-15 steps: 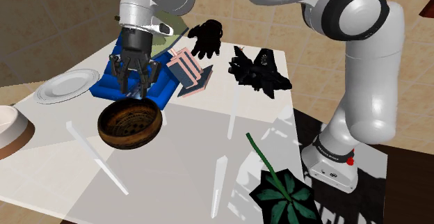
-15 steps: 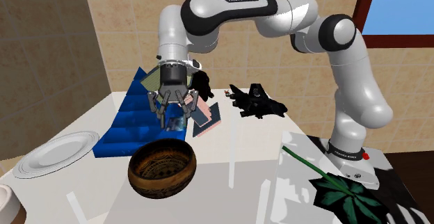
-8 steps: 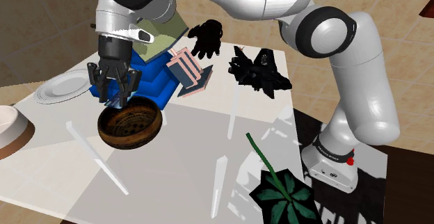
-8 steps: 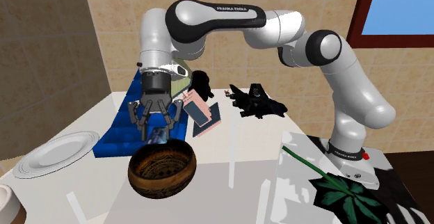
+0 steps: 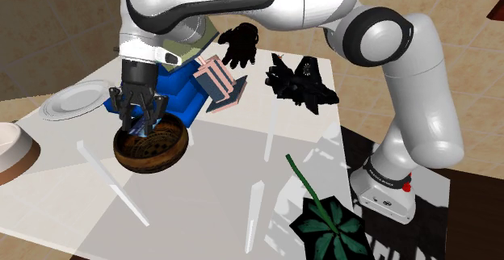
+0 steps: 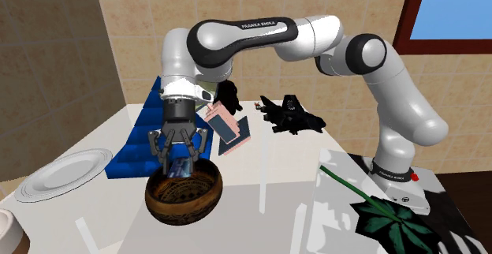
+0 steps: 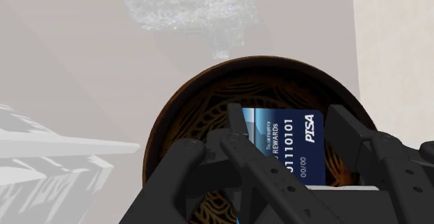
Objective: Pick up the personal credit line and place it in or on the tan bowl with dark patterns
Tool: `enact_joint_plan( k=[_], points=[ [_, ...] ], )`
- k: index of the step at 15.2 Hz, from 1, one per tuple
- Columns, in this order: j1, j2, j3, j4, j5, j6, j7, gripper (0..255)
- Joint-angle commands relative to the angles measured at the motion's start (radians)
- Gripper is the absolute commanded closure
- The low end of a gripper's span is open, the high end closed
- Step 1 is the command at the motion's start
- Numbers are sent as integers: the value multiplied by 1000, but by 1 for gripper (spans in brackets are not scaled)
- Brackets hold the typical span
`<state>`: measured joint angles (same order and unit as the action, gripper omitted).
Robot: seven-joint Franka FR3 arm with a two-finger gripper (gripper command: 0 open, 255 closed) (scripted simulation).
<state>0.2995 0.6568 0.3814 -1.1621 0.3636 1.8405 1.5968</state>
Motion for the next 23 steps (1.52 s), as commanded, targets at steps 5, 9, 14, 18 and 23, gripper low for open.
enact_joint_plan(
  k=[5,9,14,18,23],
  points=[
    [-3,7,-1,-64,6,64,-31,255],
    [-3,7,-1,-64,6,64,-31,255],
    [-3,7,-1,-64,6,64,-31,0],
    [-3,7,-1,-64,6,64,-31,0],
    [-33,-6,-5,23,3,-47,-21,0]
  ],
)
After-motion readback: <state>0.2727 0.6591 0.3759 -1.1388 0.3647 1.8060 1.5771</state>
